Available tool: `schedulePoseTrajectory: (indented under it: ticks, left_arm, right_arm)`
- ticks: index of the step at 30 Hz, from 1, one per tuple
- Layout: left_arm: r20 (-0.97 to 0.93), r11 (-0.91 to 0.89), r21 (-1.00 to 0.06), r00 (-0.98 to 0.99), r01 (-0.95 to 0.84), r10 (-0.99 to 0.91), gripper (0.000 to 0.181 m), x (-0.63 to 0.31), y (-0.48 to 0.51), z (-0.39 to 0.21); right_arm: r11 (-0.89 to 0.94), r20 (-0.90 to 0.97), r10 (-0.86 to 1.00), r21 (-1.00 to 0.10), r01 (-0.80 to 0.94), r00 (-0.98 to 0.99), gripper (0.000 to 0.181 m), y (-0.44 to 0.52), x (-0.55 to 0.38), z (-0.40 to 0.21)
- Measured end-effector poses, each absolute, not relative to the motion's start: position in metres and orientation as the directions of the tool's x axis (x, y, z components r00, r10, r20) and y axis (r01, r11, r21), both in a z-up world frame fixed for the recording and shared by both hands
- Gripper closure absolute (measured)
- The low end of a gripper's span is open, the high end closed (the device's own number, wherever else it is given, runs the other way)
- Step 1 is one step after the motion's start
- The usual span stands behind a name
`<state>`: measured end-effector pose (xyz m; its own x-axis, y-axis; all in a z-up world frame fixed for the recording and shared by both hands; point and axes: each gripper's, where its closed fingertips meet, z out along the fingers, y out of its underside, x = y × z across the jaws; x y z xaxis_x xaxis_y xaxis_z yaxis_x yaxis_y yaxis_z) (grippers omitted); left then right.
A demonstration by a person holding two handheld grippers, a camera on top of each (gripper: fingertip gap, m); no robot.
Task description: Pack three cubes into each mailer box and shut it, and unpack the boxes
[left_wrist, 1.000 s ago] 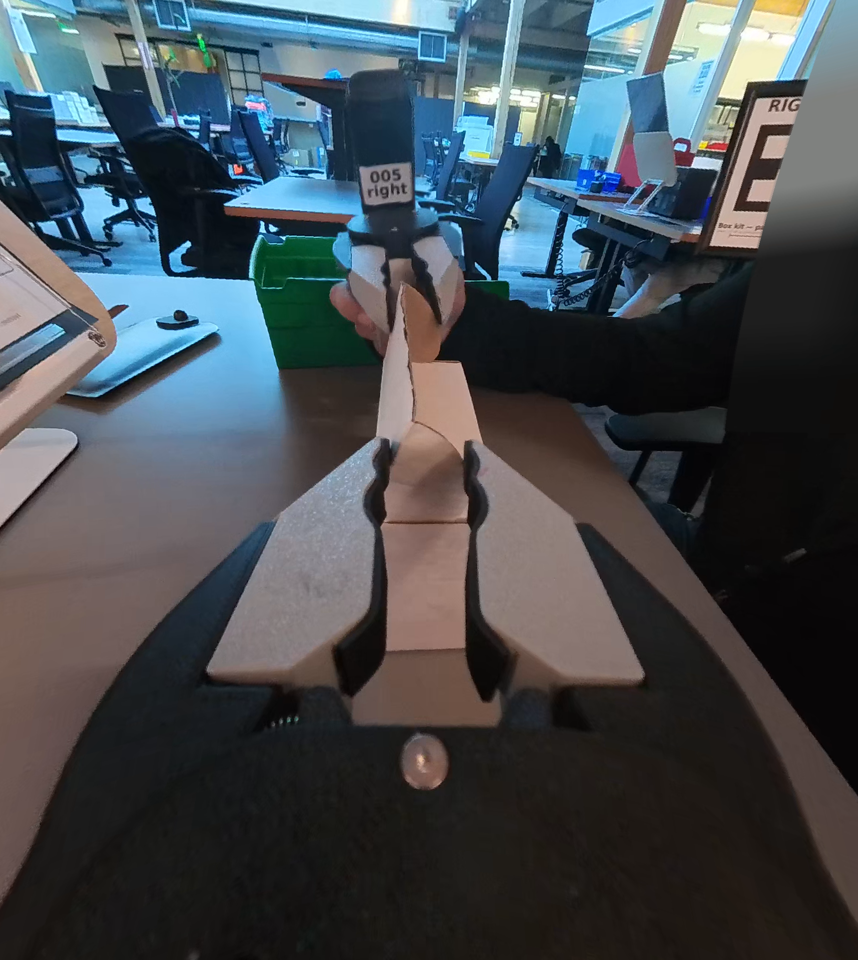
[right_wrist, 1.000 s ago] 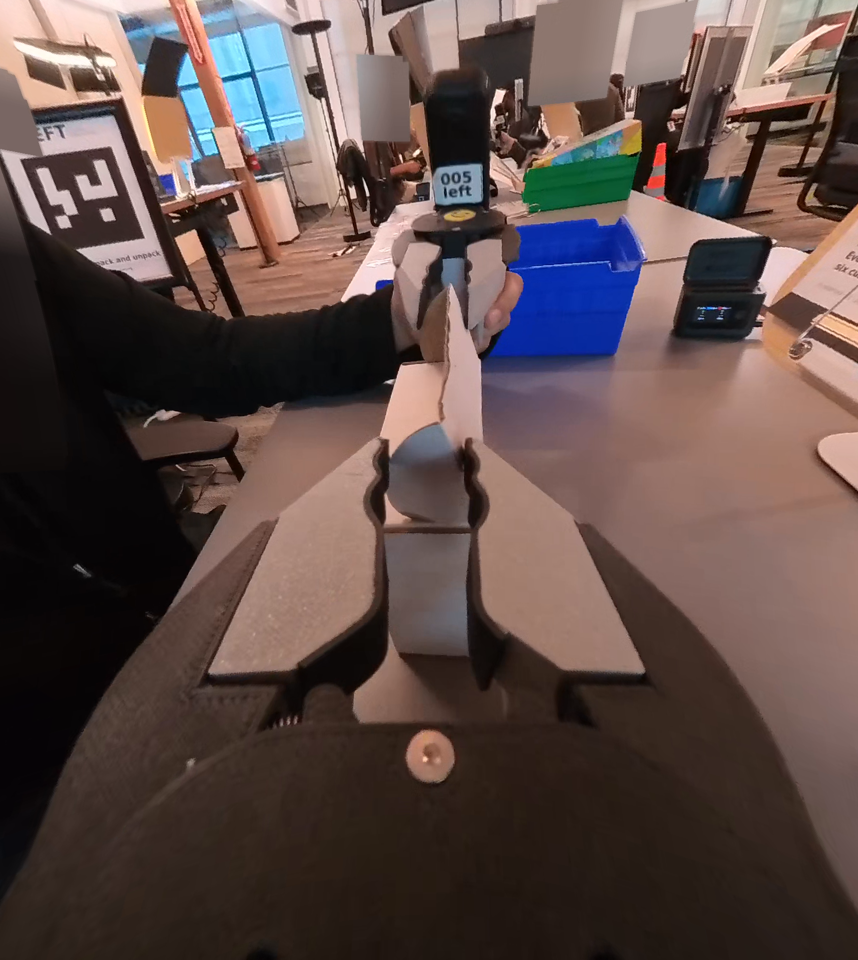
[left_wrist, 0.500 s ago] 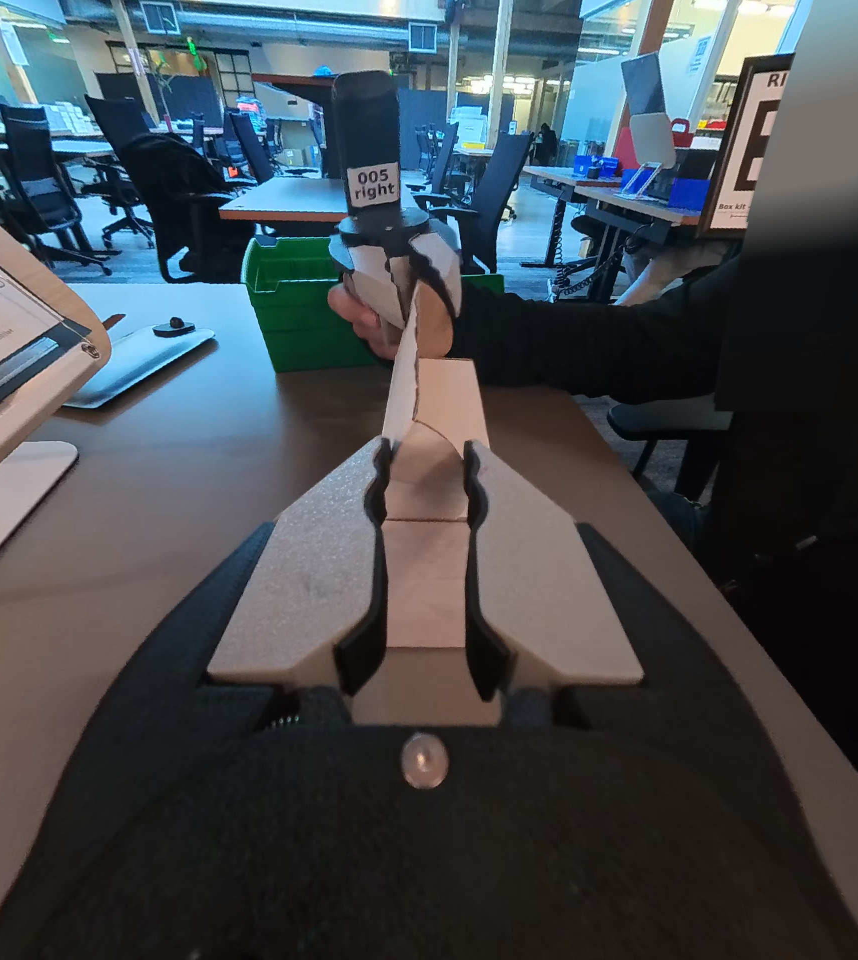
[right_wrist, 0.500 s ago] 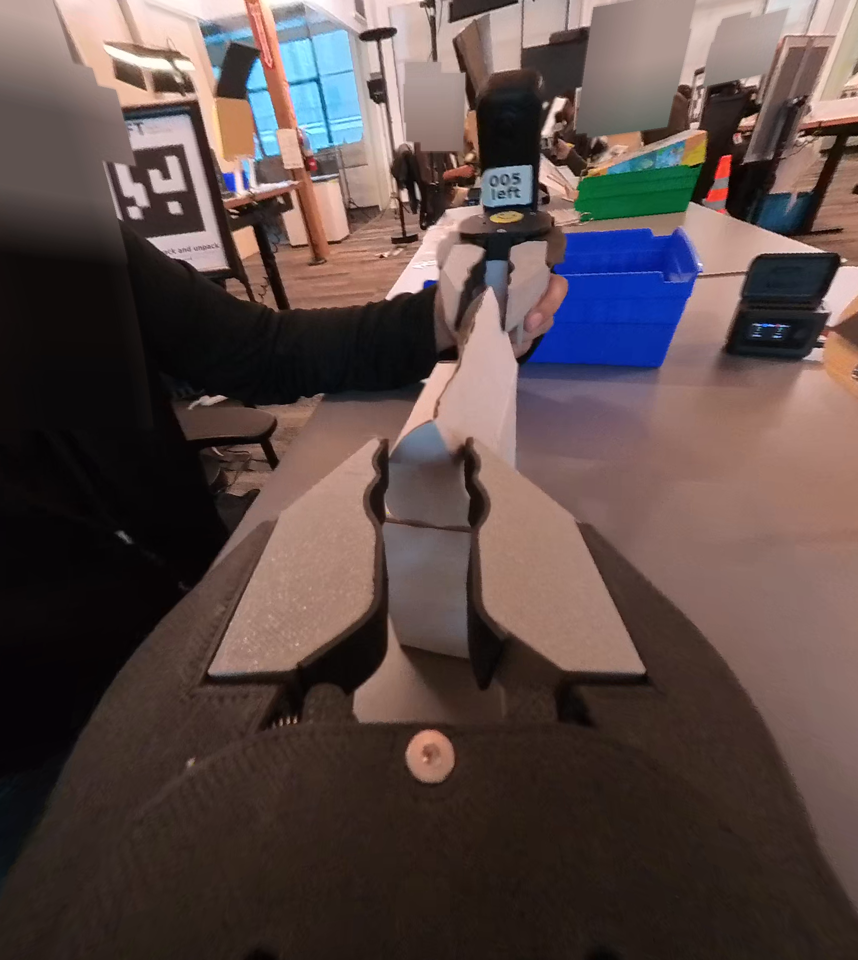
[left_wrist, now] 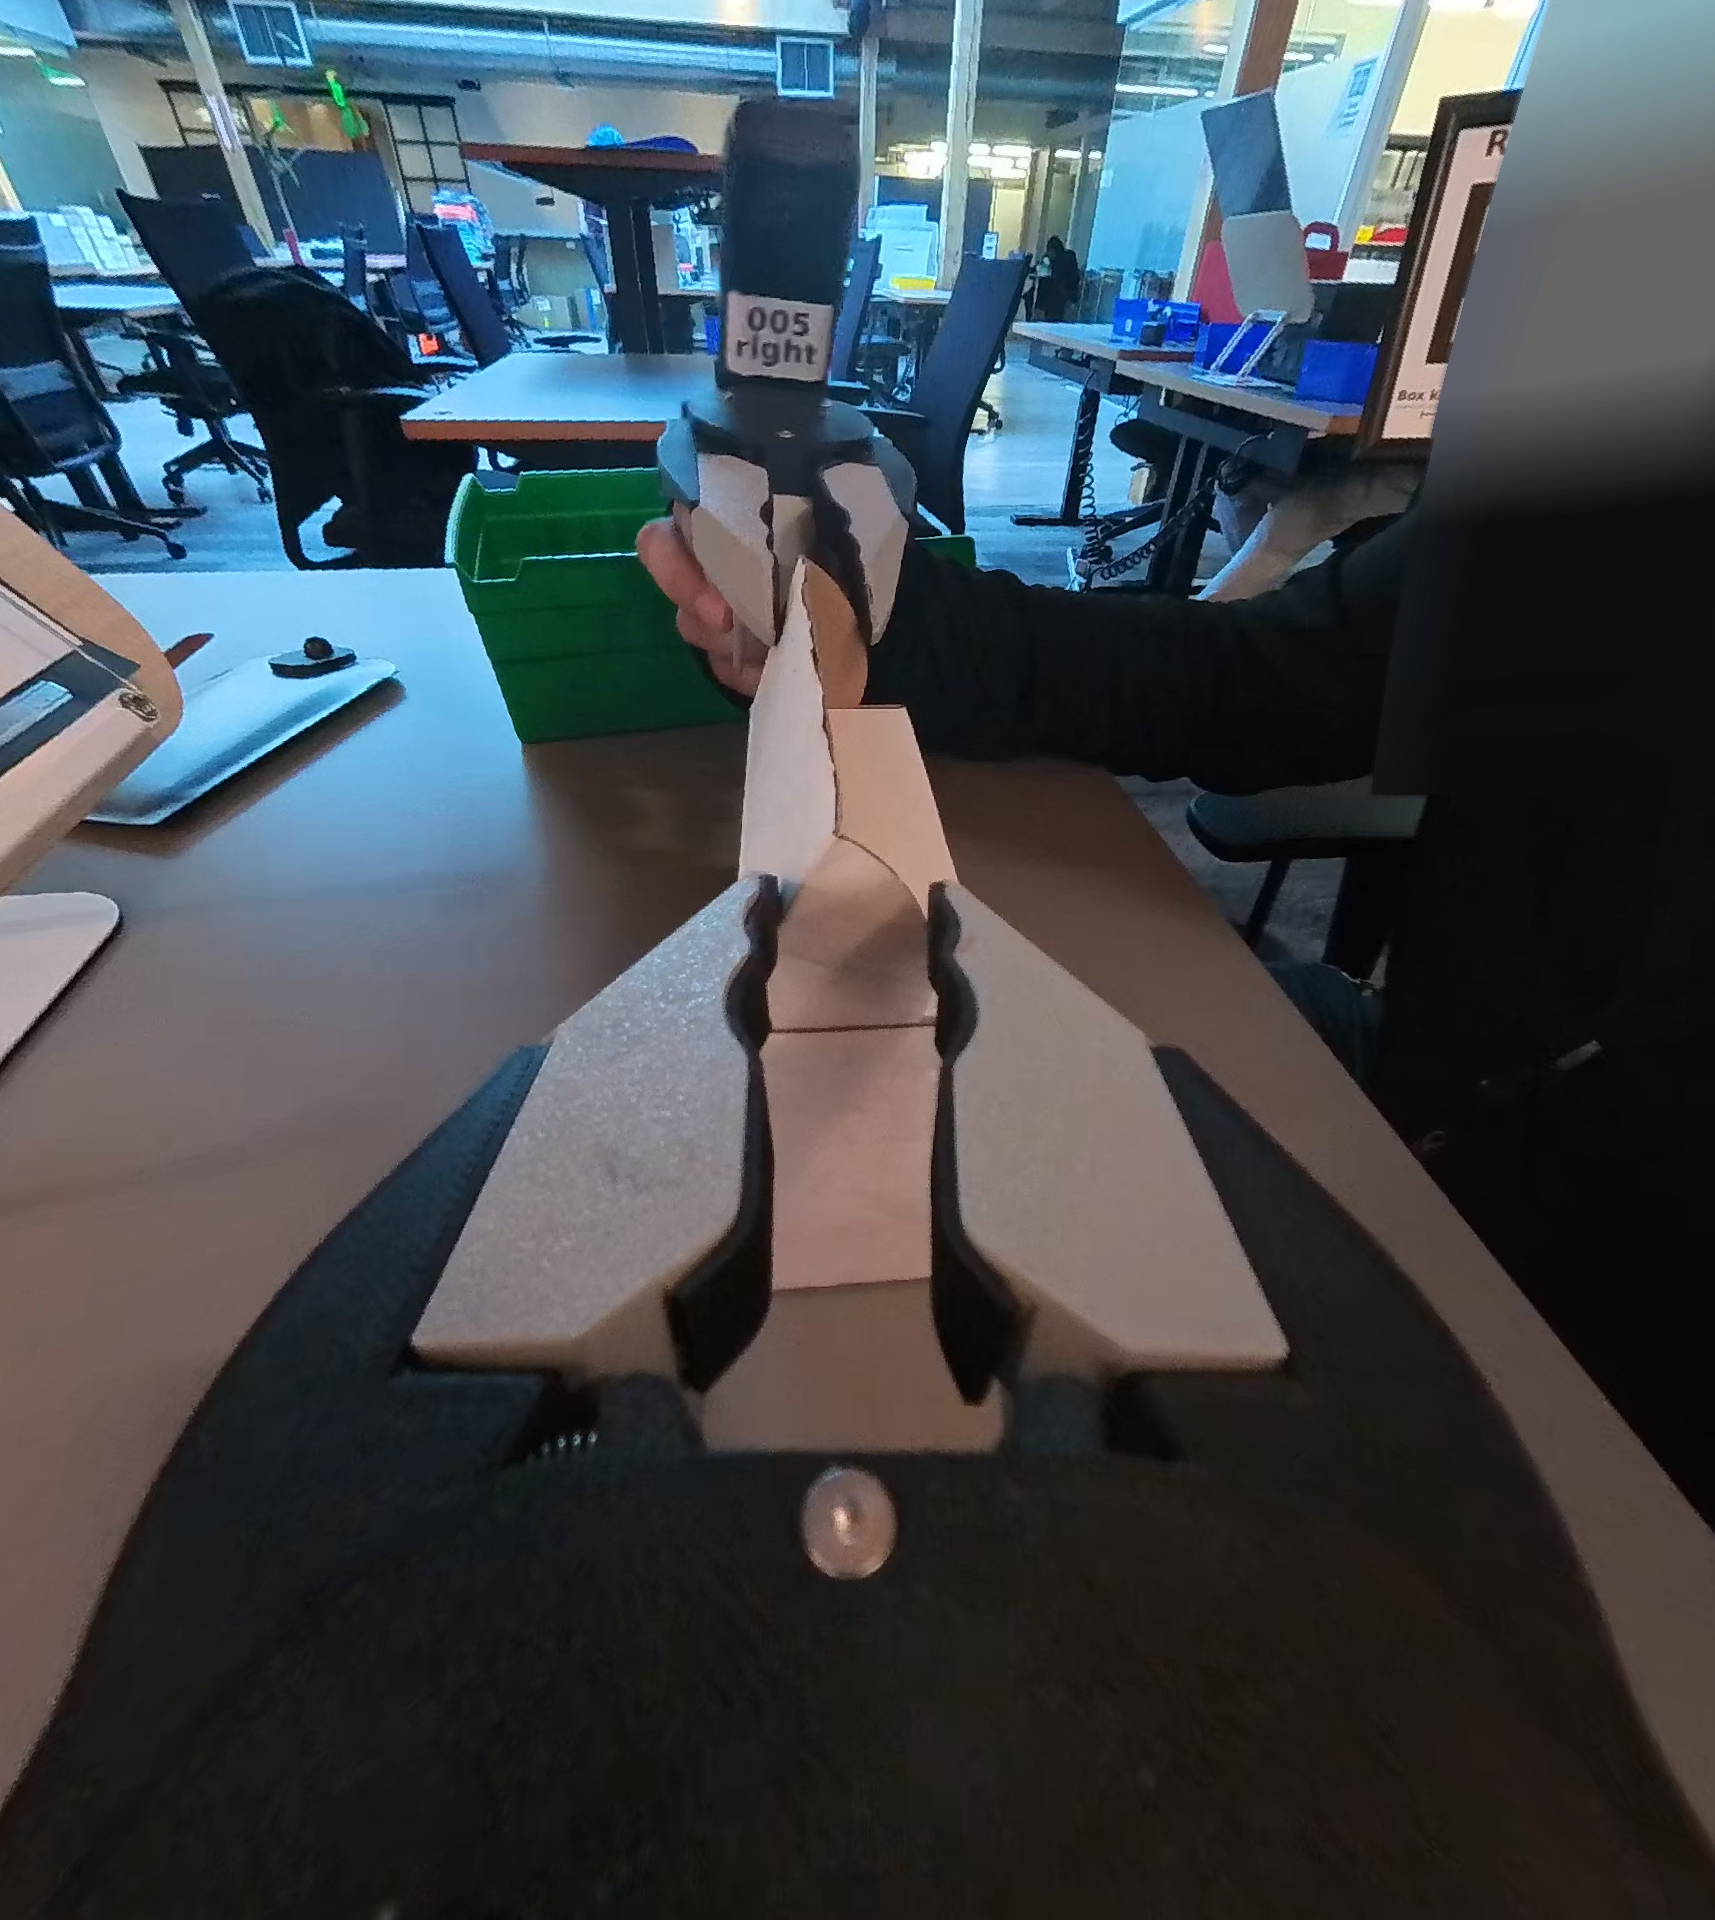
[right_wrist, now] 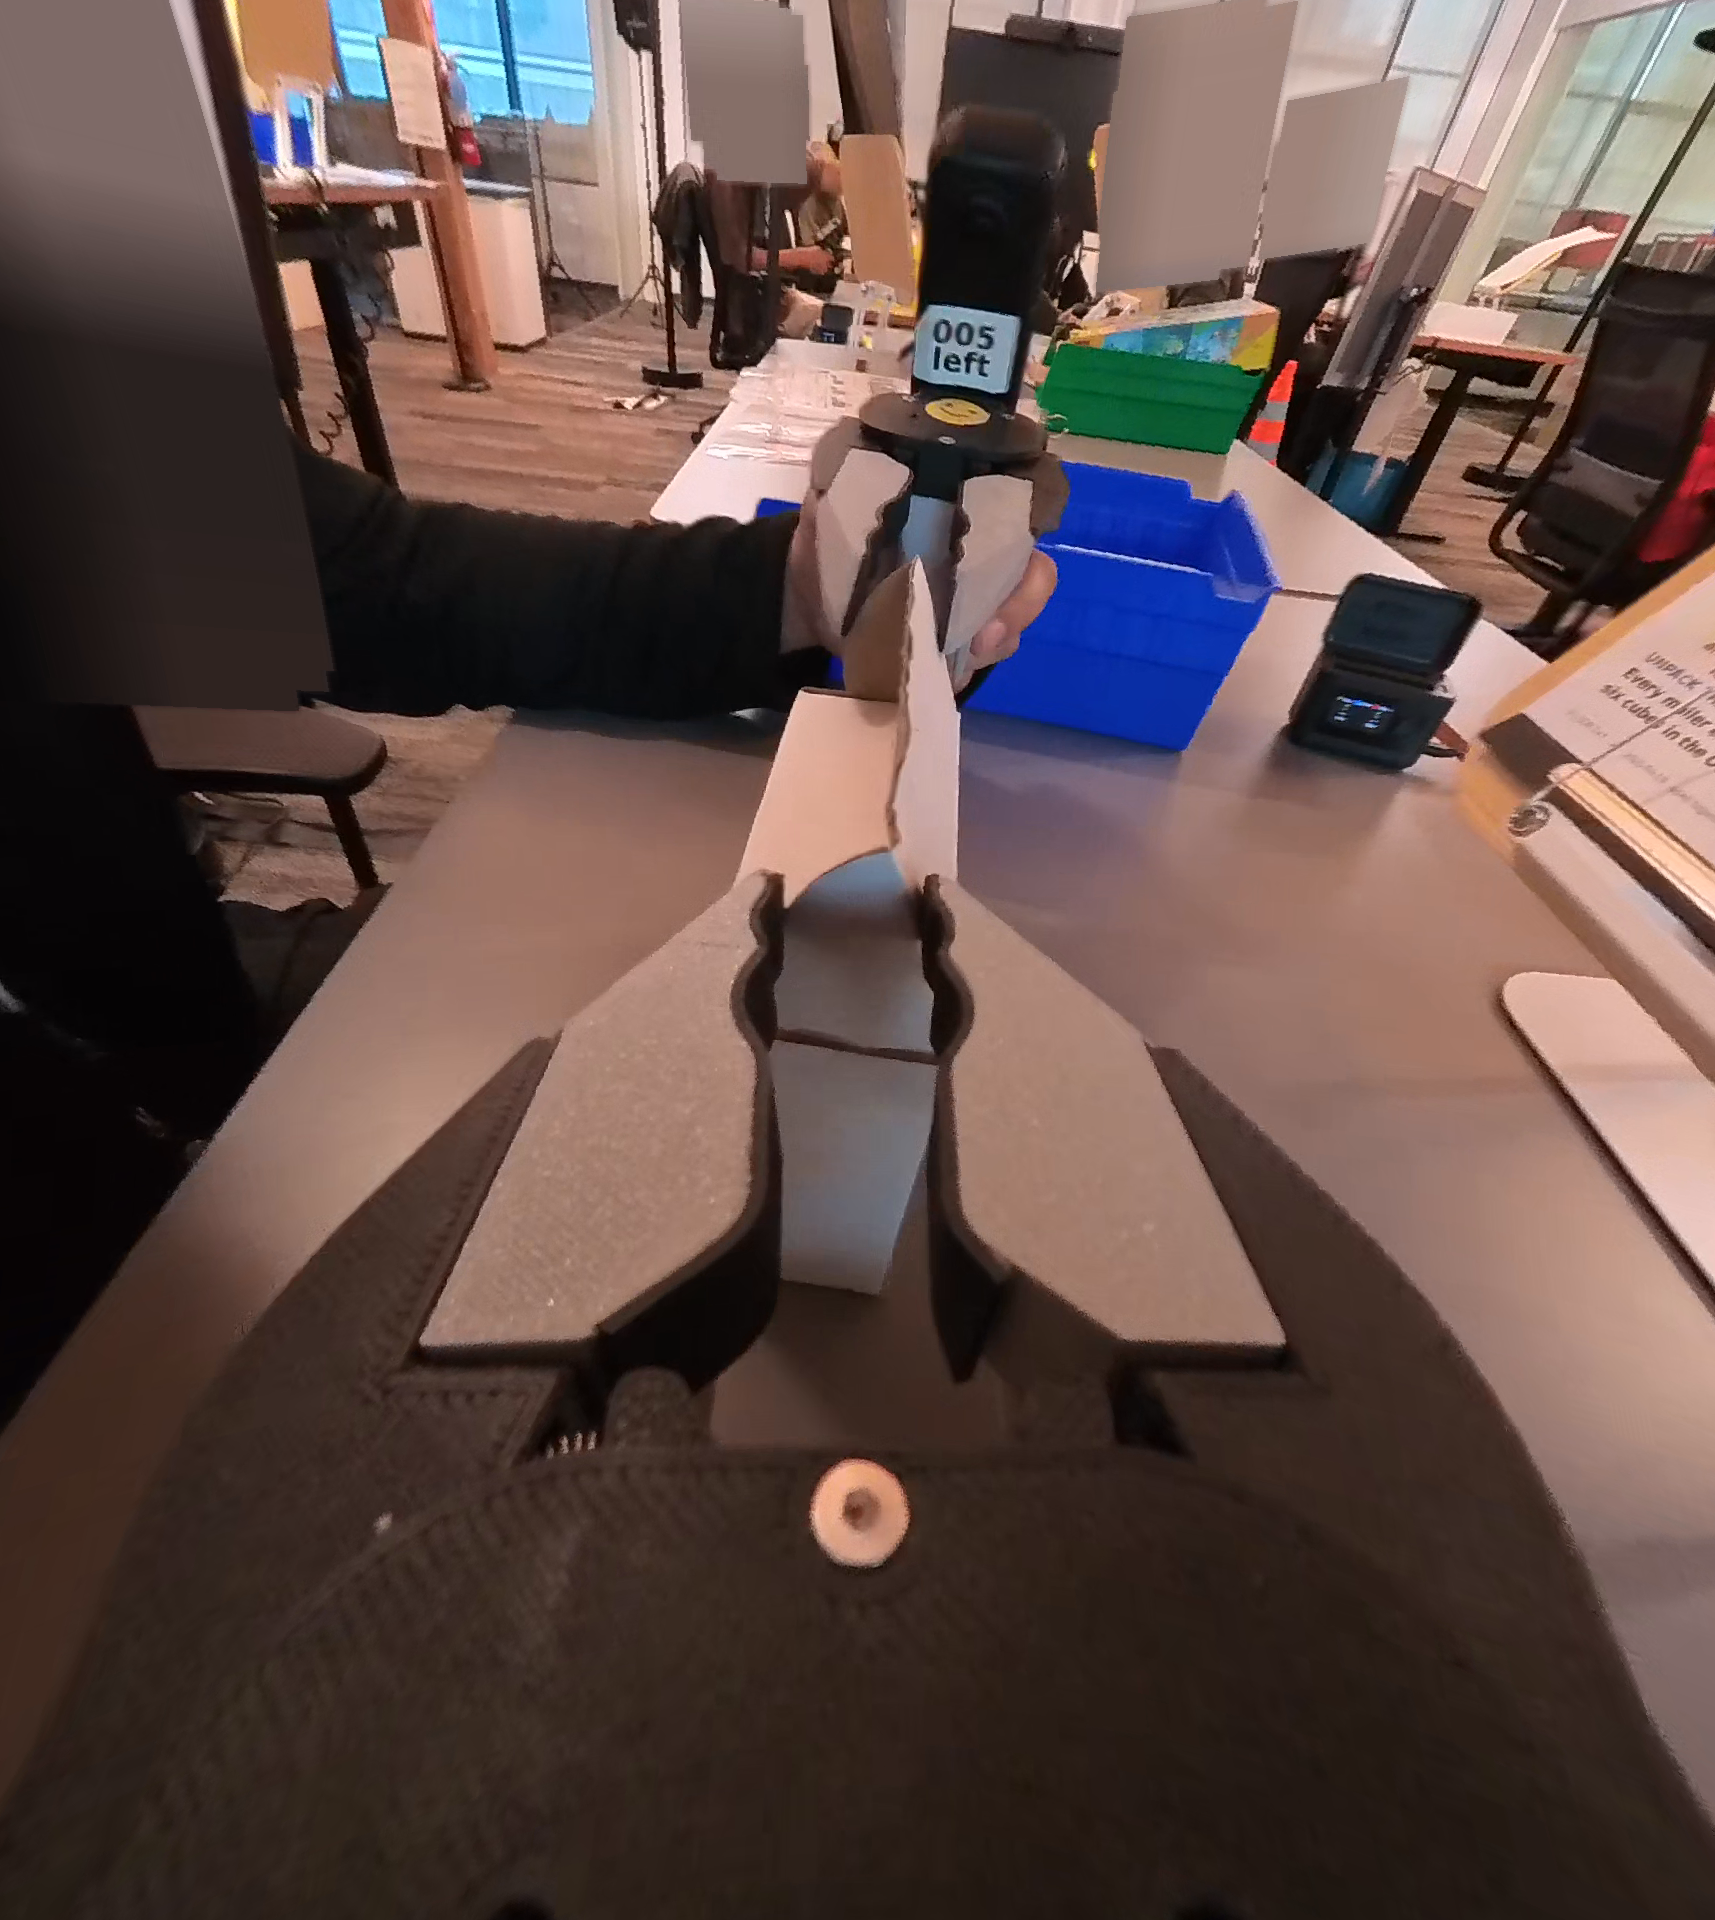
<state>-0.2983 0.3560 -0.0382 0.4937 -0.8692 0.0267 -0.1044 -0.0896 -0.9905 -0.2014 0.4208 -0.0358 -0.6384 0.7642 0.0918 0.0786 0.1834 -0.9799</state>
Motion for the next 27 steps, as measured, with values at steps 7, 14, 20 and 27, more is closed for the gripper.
schedulePoseTrajectory:
  ticks: [7,14,20,27]
  left_arm:
    - [-0.018,-0.071,-0.986,0.527,-0.148,-0.850,0.155,-0.299,0.358,-0.040]
    - [-0.097,-0.016,-0.979,0.534,-0.203,-0.840,0.155,-0.298,0.355,-0.042]
    - [-0.109,-0.013,-0.975,0.534,-0.220,-0.838,0.155,-0.298,0.354,-0.045]
    - [-0.129,-0.002,-0.969,0.515,-0.245,-0.848,0.156,-0.295,0.350,-0.048]
  right_arm:
    - [0.212,0.120,0.782,-0.974,0.079,-0.611,0.158,0.423,-0.205,-0.037]
    - [0.279,0.190,0.774,-0.959,0.055,-0.604,0.158,0.420,-0.203,-0.038]
    - [0.317,0.222,0.762,-0.947,0.051,-0.609,0.157,0.418,-0.201,-0.043]
    - [0.296,0.179,0.755,-0.951,0.085,-0.630,0.157,0.414,-0.197,-0.047]
